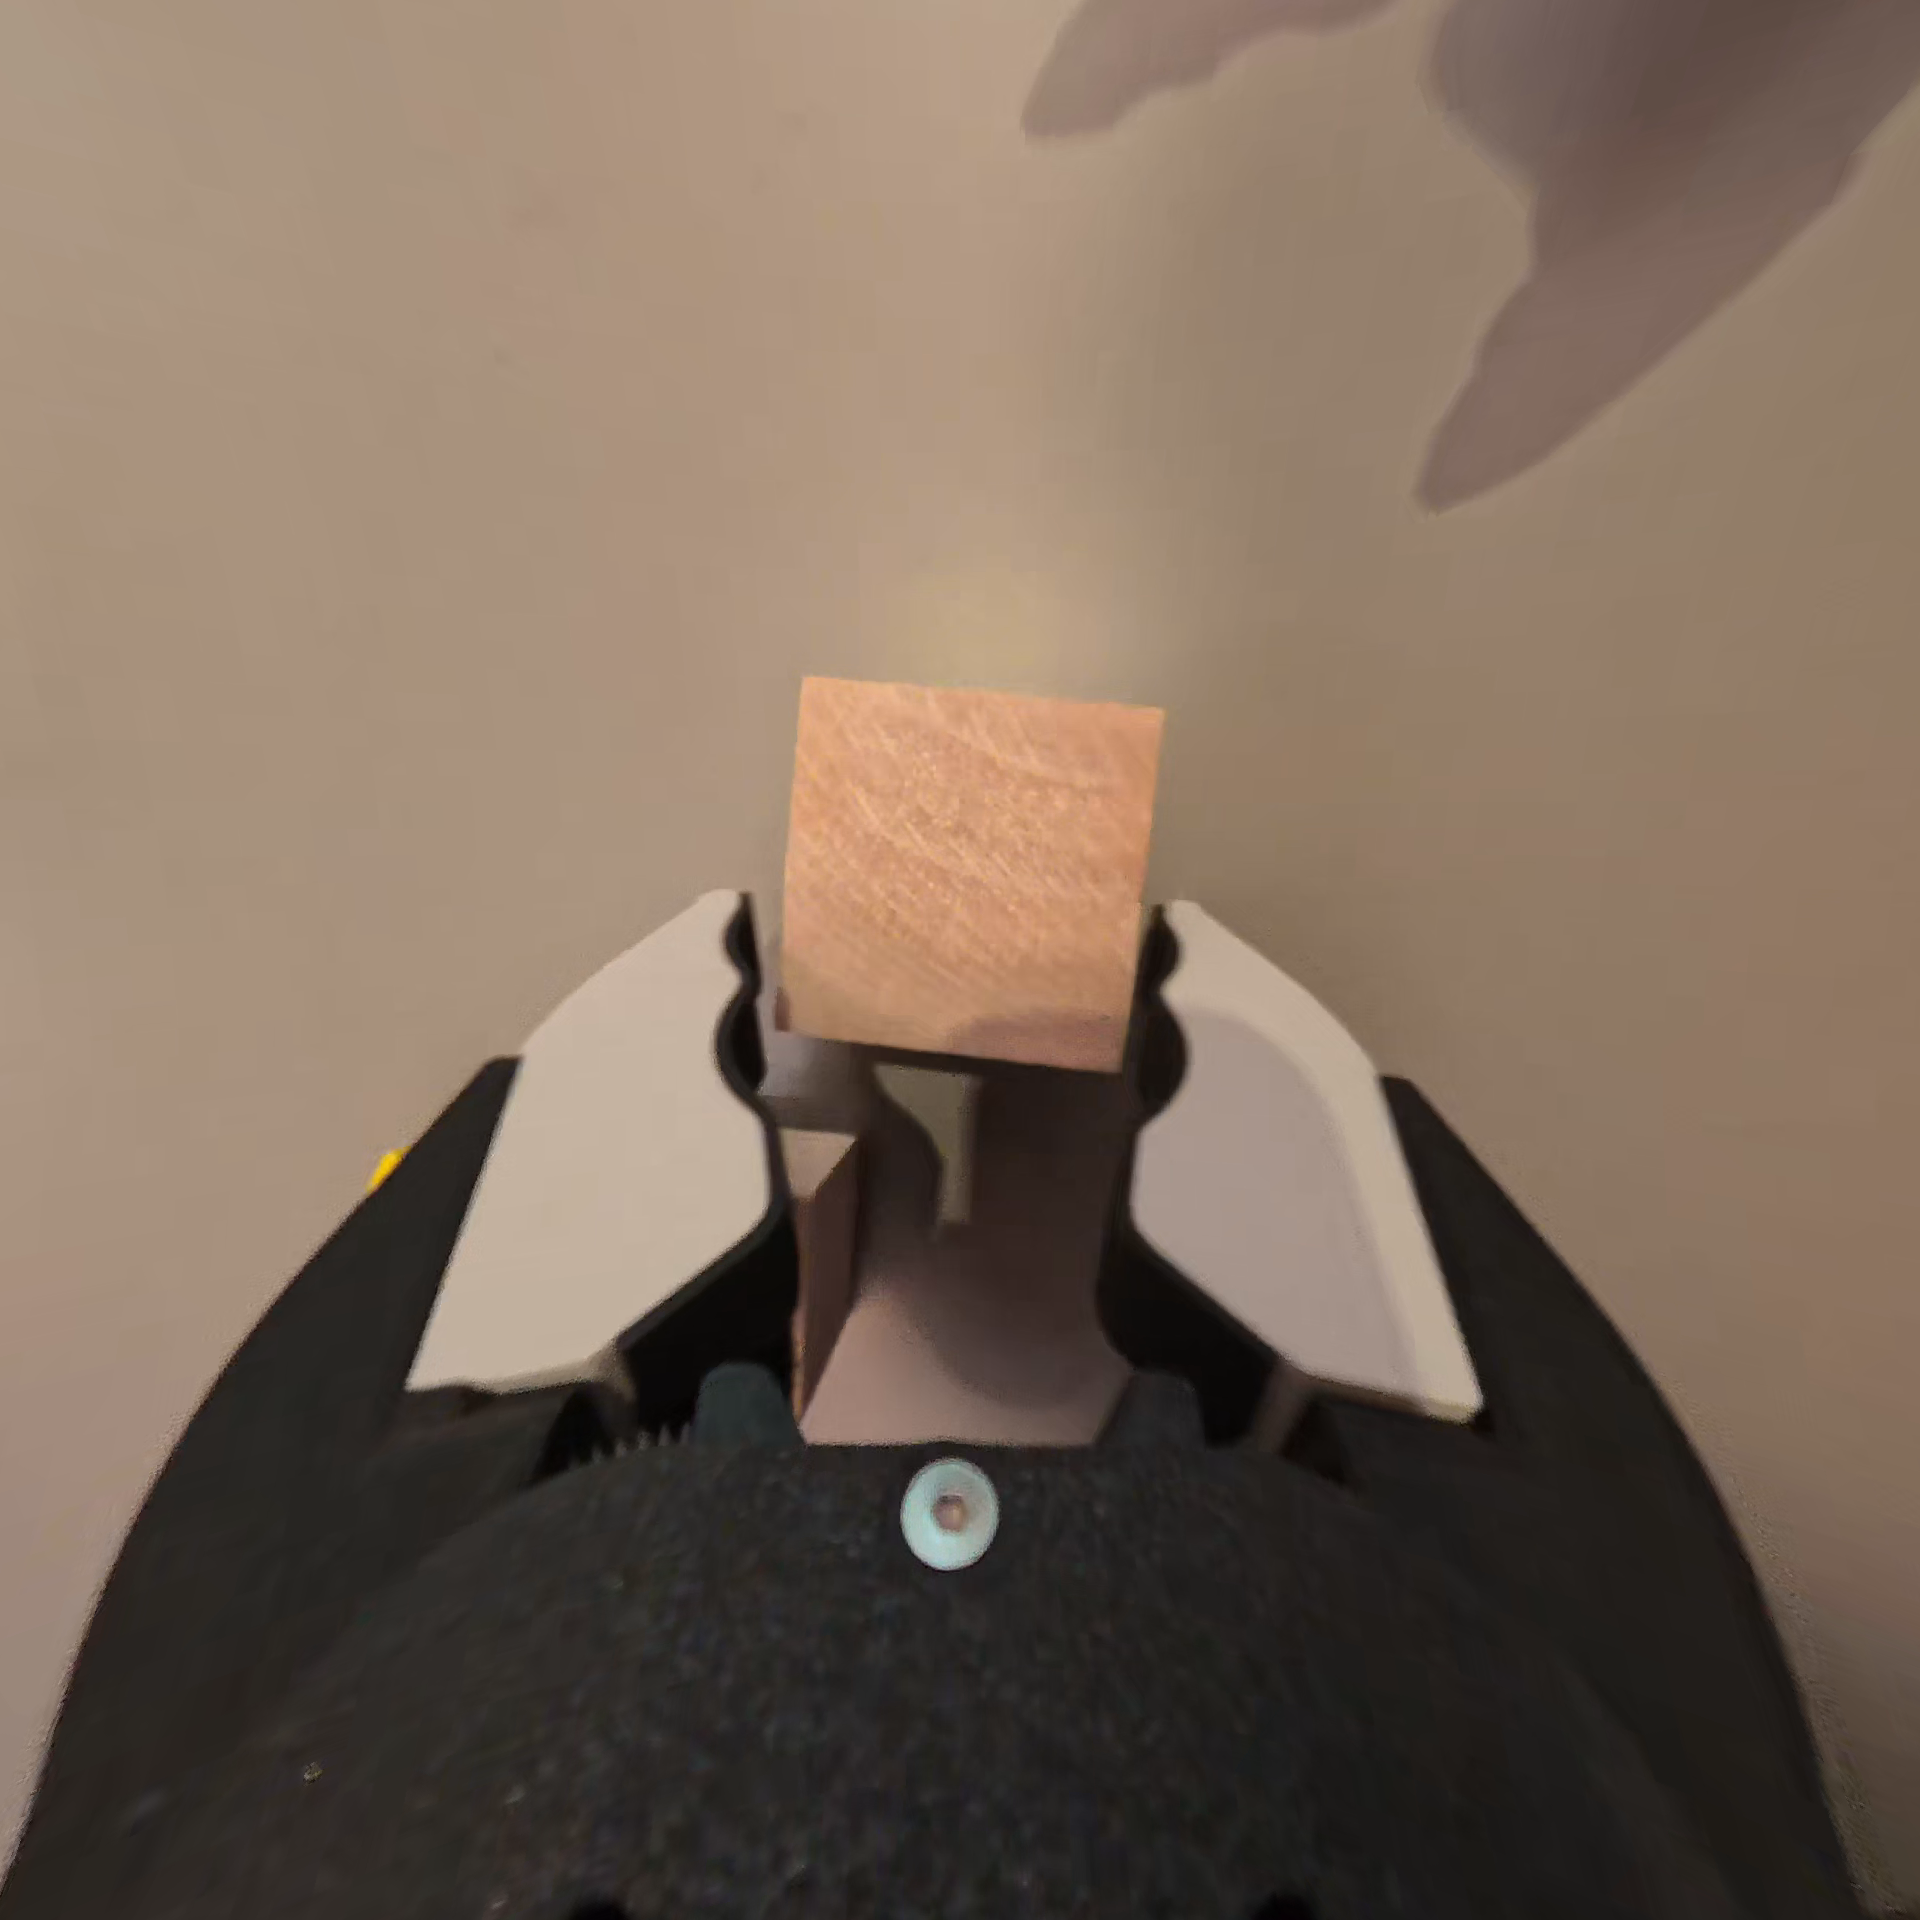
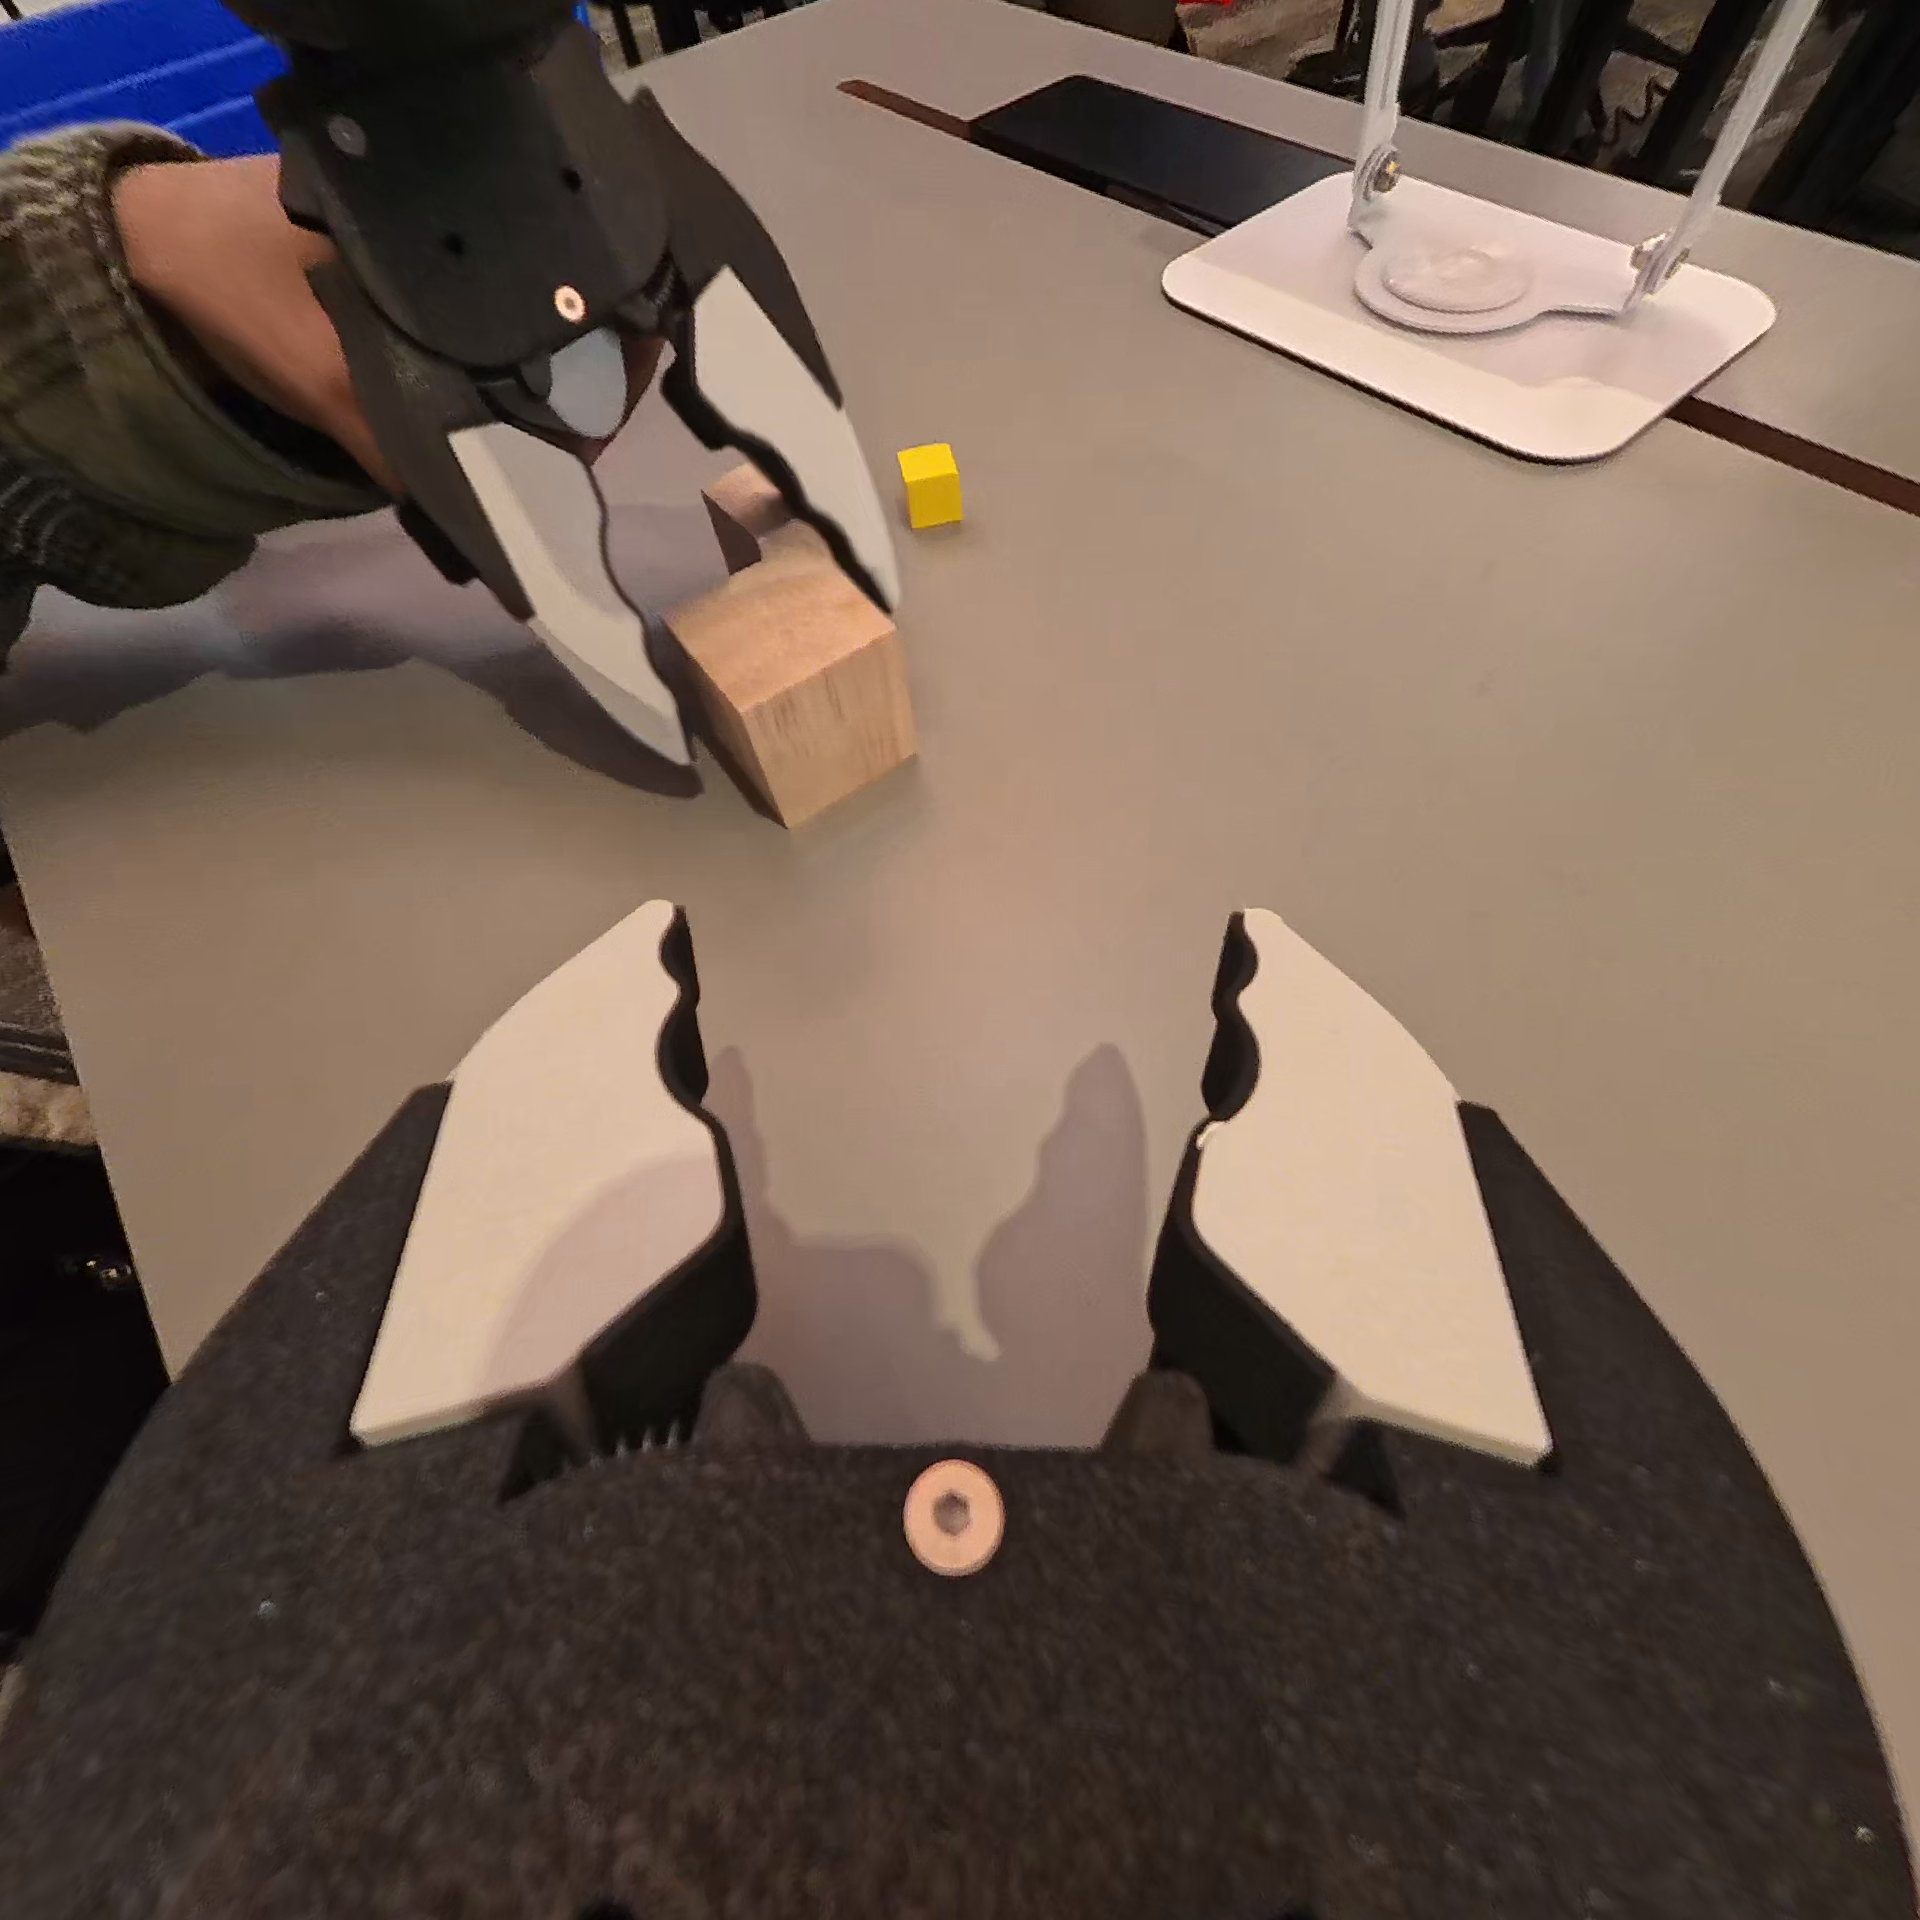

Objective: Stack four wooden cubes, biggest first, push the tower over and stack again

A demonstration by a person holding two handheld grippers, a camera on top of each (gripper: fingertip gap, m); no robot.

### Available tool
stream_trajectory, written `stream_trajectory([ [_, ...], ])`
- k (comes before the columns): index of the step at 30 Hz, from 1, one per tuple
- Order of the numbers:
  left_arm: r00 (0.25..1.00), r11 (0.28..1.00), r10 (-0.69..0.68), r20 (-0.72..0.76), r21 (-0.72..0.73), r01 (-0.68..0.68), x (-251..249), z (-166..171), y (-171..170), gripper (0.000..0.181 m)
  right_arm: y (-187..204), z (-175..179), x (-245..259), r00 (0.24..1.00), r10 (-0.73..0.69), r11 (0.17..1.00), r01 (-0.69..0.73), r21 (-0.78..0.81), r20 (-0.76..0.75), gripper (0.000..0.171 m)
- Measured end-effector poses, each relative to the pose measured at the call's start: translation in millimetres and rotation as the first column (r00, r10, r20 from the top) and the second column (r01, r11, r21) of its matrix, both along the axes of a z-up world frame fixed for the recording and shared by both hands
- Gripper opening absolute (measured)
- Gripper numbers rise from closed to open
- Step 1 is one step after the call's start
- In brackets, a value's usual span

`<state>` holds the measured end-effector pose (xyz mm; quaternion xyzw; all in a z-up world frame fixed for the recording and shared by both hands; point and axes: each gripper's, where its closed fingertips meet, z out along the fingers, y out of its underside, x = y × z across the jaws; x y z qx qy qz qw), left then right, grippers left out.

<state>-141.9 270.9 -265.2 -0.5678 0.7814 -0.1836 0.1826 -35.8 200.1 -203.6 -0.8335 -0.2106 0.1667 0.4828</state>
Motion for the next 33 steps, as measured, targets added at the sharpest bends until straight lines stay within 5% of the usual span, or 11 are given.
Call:
stream_trajectory([
  [1,1.000,1.000,-0.004,0.007,0.009,0.004,2,1,2,0.062,-1,0,2,1.000,-0.005,1.000,0.005,0.003,-0.004,0.094],
  [15,0.998,0.999,0.041,-0.045,-0.014,-0.041,26,1,32,0.061,-10,6,17,0.997,-0.036,0.999,0.036,0.003,-0.074,0.090],
  [20,0.997,0.997,0.069,0.026,0.031,-0.069,17,18,40,0.090,-11,9,20,0.997,-0.042,0.999,0.043,0.007,-0.072,0.091],
  [33,0.993,0.994,0.096,0.070,-0.067,-0.091,-41,11,58,0.070,-13,11,11,0.999,-0.018,1.000,0.019,0.015,-0.049,0.091],
])
